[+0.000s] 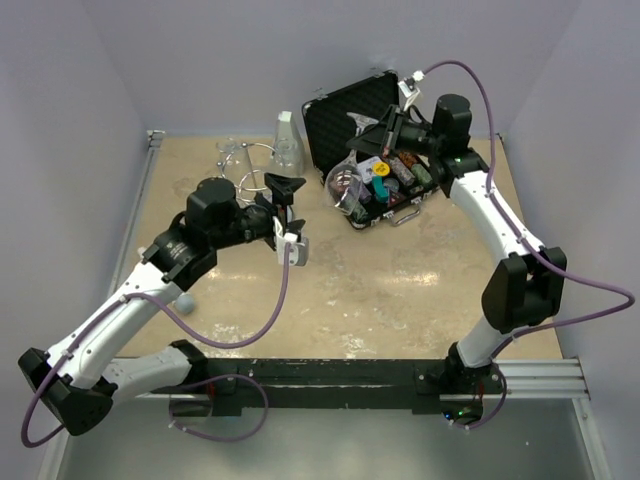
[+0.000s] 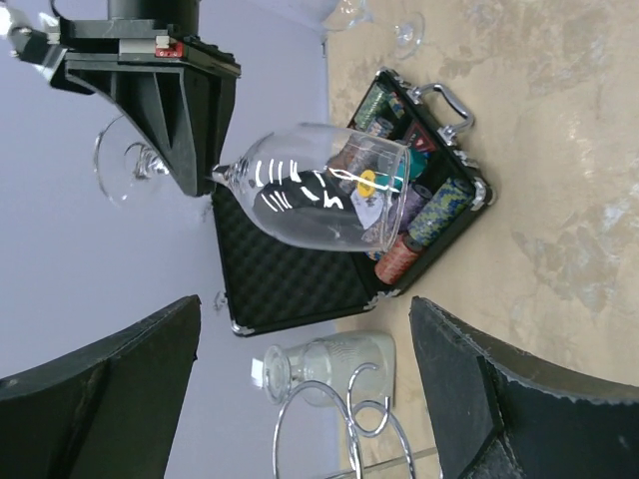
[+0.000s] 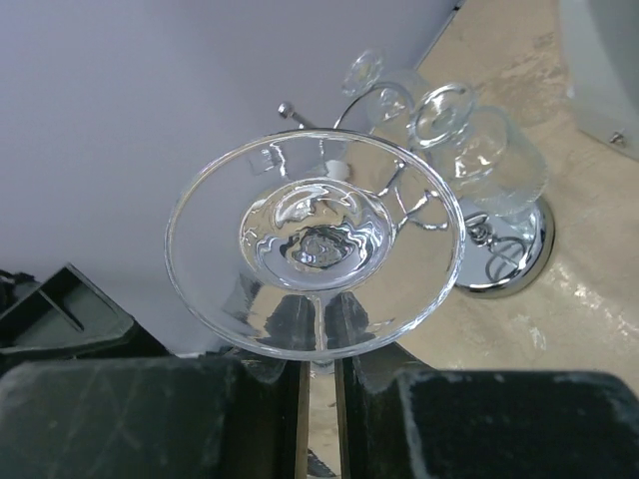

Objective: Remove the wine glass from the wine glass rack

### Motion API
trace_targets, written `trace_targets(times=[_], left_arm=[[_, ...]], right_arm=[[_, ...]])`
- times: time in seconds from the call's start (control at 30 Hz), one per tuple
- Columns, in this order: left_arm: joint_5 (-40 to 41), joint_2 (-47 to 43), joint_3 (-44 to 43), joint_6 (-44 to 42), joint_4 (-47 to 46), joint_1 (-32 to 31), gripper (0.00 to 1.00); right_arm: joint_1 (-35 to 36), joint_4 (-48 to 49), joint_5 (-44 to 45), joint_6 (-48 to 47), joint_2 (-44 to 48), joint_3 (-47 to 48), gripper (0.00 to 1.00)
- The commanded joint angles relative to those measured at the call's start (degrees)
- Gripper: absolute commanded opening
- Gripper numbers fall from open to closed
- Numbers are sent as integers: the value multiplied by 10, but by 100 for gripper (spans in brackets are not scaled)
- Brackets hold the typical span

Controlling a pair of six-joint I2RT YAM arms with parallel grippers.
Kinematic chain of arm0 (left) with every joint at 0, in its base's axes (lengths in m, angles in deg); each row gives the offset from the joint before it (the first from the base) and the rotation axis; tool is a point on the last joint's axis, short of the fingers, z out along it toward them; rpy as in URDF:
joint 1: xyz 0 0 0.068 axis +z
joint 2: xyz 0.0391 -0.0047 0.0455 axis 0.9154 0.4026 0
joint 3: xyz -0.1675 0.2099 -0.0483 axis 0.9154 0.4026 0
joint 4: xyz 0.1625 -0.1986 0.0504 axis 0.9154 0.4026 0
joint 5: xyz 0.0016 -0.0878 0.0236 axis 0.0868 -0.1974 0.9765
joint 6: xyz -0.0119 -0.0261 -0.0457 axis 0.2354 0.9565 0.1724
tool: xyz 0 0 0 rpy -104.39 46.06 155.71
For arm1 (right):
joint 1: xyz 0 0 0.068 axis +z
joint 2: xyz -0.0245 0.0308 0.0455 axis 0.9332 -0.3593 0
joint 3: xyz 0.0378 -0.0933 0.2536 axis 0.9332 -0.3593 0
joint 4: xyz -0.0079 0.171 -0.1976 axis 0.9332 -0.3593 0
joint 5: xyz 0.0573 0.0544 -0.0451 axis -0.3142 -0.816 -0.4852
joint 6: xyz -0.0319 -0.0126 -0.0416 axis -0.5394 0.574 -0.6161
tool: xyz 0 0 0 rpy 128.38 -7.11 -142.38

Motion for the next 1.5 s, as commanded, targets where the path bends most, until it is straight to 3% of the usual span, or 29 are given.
trace_targets(times=[0.0,0.13,0.2,0.3,0.43,0.57,0.77,1.17,1.47], left_arm=[[14,-22,58,-37,-122,-8,90],[64,-24,123,6,-299,-12,90],[116,4,90,74,-360,-12,88],[169,77,-36,193,-308,4,85],[93,134,-136,301,-242,49,80],[26,156,-164,293,-222,51,75],[-95,199,-225,256,-105,50,65],[-70,210,-201,178,-126,33,54],[-67,223,-195,187,-134,34,46]], right_arm=[[-21,81,-46,83,-8,0,0],[-19,112,-52,60,-15,-3,0],[-20,112,-55,28,-15,-6,0],[-21,101,-63,8,-14,-19,0],[-17,81,-66,-59,-9,-31,0],[-3,2,-14,-188,4,-14,0],[27,-21,31,-234,33,-21,0],[68,-31,51,-264,64,-33,0],[77,-32,58,-272,60,-24,0]])
